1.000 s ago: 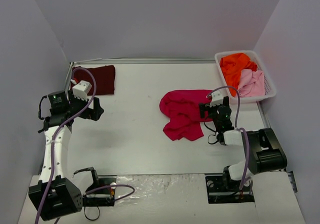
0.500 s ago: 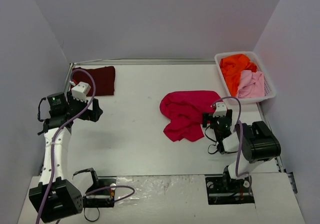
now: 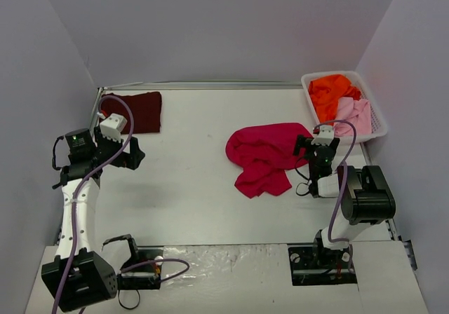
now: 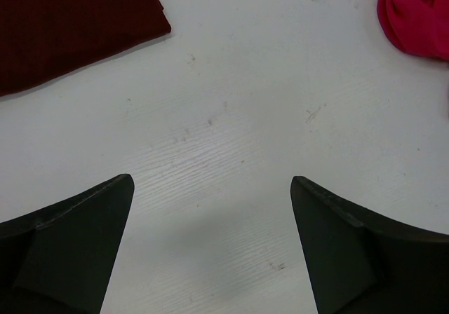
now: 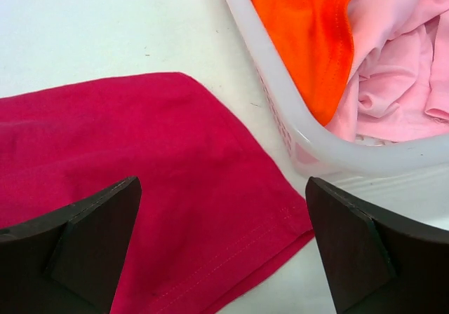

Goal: Fold and stack the t-shirts
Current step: Flatten out the tshirt

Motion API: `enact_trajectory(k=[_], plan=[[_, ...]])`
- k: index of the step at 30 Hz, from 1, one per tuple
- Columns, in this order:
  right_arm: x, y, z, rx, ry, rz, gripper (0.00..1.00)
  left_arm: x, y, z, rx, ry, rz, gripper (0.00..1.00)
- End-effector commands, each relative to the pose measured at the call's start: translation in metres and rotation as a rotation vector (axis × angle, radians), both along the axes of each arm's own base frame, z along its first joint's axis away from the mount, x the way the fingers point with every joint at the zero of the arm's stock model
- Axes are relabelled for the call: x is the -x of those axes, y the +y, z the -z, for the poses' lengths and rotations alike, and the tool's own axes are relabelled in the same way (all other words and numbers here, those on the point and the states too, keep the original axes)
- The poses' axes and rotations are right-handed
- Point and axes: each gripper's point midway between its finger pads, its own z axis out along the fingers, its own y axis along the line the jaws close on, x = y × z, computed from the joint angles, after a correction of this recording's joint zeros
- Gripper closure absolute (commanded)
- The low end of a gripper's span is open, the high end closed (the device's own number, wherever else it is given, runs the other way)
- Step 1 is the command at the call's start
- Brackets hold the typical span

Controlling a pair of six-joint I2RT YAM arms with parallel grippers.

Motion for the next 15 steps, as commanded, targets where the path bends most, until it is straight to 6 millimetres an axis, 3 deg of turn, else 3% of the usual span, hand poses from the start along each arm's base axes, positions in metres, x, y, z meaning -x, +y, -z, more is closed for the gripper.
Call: enact_trajectory(k=[1, 15], plan=[[-0.0107, 0.0058, -0.0282, -0.029, -0.115, -0.018, 0.00, -0.0016, -0.0051, -0.0168, 0.012, -0.066, 0.024, 0.05], [-0.0111, 0.0058, -0.0291, -0.031, -0.120, -0.018, 0.00, -0.0046, 0.0015, -0.0230, 0.004, -0.045, -0.015, 0.06]])
